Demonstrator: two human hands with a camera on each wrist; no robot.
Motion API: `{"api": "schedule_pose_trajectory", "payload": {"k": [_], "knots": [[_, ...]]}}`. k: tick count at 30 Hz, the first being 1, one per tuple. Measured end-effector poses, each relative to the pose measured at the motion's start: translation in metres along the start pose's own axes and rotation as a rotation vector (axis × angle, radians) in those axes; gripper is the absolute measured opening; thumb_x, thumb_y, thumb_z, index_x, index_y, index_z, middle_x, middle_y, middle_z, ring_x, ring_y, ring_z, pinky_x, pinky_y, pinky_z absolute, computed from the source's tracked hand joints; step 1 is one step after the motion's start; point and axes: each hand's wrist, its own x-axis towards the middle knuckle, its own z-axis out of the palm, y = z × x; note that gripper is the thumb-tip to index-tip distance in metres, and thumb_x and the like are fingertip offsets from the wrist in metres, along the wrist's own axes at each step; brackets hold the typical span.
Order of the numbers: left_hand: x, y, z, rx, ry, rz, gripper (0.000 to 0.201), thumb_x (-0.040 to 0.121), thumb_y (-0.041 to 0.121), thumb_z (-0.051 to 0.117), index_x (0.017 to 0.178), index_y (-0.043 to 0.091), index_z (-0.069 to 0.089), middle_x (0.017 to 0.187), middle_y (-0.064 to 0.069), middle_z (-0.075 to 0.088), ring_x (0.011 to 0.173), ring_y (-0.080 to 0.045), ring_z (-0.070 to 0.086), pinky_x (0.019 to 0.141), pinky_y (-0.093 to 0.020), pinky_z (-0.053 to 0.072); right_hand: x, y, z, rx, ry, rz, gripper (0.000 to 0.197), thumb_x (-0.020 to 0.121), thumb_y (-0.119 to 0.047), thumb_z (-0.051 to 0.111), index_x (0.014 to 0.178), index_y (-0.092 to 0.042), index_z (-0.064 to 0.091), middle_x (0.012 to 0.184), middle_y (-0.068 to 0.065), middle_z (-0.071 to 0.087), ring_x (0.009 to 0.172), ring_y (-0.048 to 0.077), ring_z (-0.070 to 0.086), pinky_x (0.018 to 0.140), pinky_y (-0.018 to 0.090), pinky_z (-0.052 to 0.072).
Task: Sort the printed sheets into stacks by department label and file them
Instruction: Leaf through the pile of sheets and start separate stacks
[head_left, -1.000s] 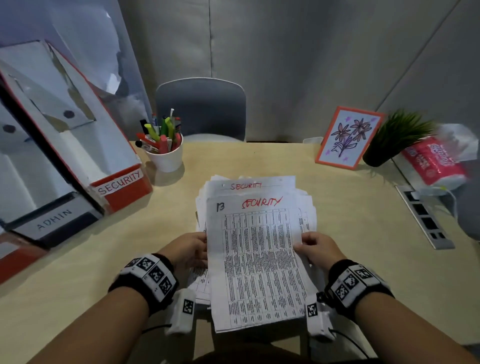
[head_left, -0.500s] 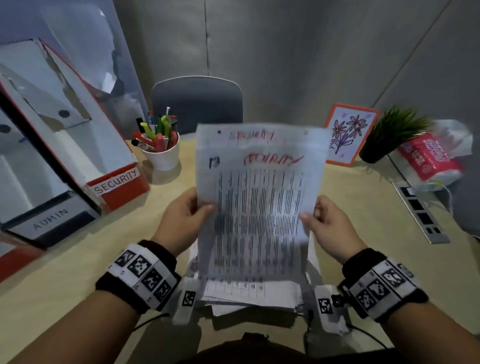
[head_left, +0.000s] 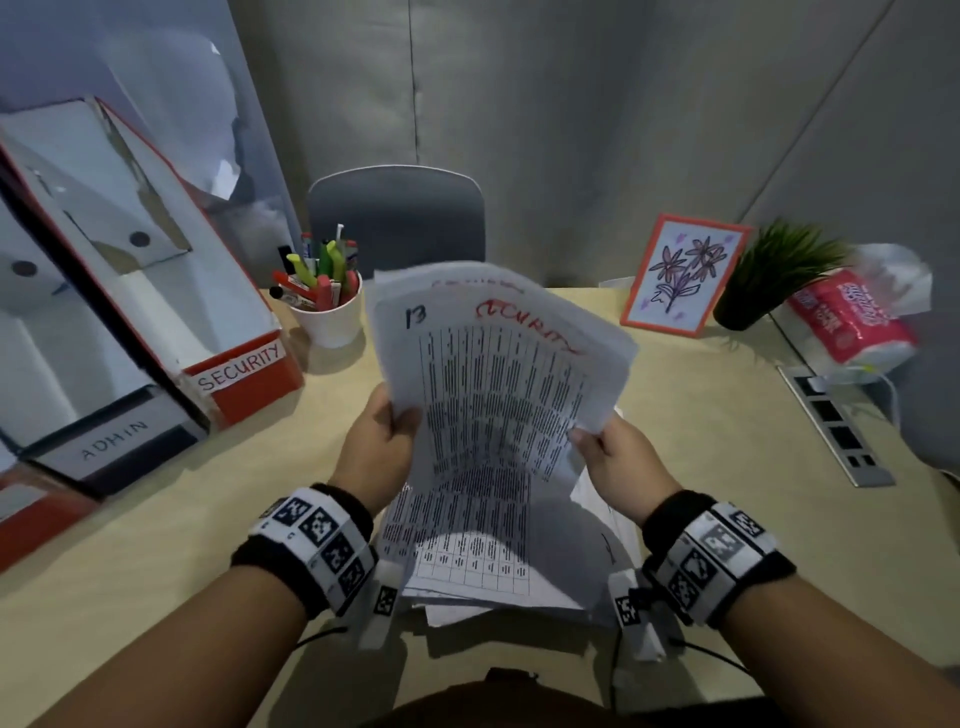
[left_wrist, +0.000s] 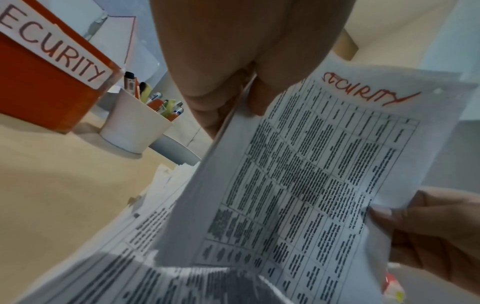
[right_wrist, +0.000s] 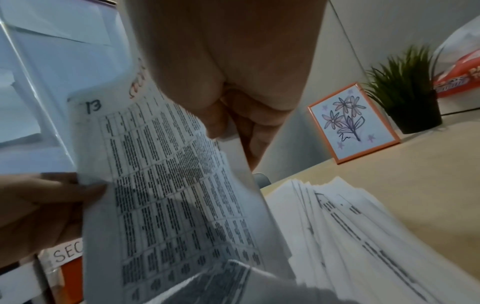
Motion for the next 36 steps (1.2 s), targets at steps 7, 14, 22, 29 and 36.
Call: {"api": "schedule_pose_trajectory", "payload": {"k": [7,14,22,29,36], "knots": [[0.009,0.001,-0.048,0.04,0.226,-0.074,0.011,0.097,0.019,0.052,0.106,0.022,0.058,0.095,0.006,0.064,0.089,-0.015,0.059,0.08,-0.033,0.046,0.012,0.002,-0.005,0.298,0.083,0.204,0.014,0.092,-0.016,0.058,0.105,-0.021,0.055,0.094,0.003,0.066,0.088,0.021,0.067,0.081,0.033,0.049],[-0.042,-0.057,-0.155,0.154,0.19,-0.397,0.012,0.091,0.014,0.059,0.102,0.016,0.065,0.093,-0.006,0.072,0.079,-0.02,0.067,0.074,-0.034,0.053,-0.003,0.066,-0.008,0.206,-0.008,0.47,0.019,0.091,-0.007,0.059,0.11,-0.009,0.057,0.102,0.015,0.063,0.088,0.032,0.062,0.071,0.032,0.047],[-0.088,-0.129,-0.194,0.516,0.239,-0.687,0.015,0.091,0.014,0.054,0.093,0.003,0.063,0.092,-0.017,0.066,0.073,-0.028,0.058,0.066,-0.032,0.042,-0.003,0.111,-0.007,0.065,-0.063,0.62,0.013,0.089,-0.003,0.061,0.101,0.003,0.061,0.078,0.014,0.063,0.067,0.028,0.057,0.063,0.033,0.047],[-0.087,-0.137,-0.196,0.564,0.304,-0.763,0.033,0.084,0.015,0.057,0.114,0.001,0.06,0.113,-0.022,0.063,0.096,-0.036,0.06,0.08,-0.037,0.047,0.004,0.109,0.0,-0.137,-0.127,0.558,0.006,0.086,-0.011,0.065,0.092,-0.01,0.066,0.092,0.012,0.068,0.085,0.03,0.062,0.081,0.038,0.047],[-0.047,-0.08,-0.163,0.692,0.253,-0.412,0.041,0.085,0.015,0.061,0.126,0.011,0.055,0.12,-0.011,0.057,0.103,-0.026,0.057,0.09,-0.035,0.045,0.009,0.083,0.0,-0.191,-0.077,0.483,0.009,0.088,-0.019,0.062,0.086,-0.011,0.064,0.087,0.01,0.066,0.084,0.028,0.06,0.078,0.033,0.045]]}}
